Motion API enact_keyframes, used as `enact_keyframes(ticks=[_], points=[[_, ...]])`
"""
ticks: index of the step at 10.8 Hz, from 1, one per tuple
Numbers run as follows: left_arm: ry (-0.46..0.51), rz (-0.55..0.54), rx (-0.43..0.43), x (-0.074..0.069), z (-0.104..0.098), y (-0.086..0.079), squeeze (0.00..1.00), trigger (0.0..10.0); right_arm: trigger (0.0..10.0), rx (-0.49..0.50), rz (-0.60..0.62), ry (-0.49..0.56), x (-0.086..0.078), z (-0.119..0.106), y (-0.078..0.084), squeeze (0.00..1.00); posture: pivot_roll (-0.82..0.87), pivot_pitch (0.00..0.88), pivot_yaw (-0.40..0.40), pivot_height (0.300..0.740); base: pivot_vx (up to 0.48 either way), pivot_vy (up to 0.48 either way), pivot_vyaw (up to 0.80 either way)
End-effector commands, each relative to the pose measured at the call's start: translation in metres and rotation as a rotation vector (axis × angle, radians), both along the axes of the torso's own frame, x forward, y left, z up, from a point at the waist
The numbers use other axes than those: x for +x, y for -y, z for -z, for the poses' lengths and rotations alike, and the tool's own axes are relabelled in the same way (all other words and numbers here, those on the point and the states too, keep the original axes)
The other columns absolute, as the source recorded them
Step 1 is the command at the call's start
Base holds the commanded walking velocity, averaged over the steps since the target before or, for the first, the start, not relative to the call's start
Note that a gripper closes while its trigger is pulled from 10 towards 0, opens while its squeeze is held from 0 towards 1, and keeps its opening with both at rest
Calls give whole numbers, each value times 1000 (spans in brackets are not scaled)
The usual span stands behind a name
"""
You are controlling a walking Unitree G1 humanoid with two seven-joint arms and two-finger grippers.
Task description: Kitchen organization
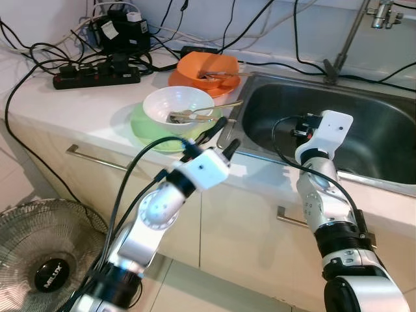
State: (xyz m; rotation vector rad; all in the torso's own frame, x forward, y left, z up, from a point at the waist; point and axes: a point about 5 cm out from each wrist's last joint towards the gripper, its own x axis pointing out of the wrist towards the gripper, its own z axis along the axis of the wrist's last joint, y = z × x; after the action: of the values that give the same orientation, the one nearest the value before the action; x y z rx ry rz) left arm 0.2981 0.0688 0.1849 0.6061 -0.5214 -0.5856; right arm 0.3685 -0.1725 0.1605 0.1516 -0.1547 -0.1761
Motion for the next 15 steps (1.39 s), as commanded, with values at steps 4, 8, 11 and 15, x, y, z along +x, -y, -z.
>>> enact_keyframes(ticks=[4,8,11,15], points=[[-10,-12,92,23,-5,10,0,10000,10000,7,18,27,2,-7,1,0,180,24,-17,740,0,0,0],[-46,-13,93,34,-4,14,0,10000,10000,10,37,31,1,-7,4,0,174,27,-8,740,0,0,0],[-19,-33,100,40,-12,19,0,10000,10000,13,35,29,0,-6,2,0,172,26,-3,740,0,0,0],[-3,-108,141,50,-14,19,0,10000,10000,16,40,25,0,-5,3,0,171,25,-3,740,0,0,0]])
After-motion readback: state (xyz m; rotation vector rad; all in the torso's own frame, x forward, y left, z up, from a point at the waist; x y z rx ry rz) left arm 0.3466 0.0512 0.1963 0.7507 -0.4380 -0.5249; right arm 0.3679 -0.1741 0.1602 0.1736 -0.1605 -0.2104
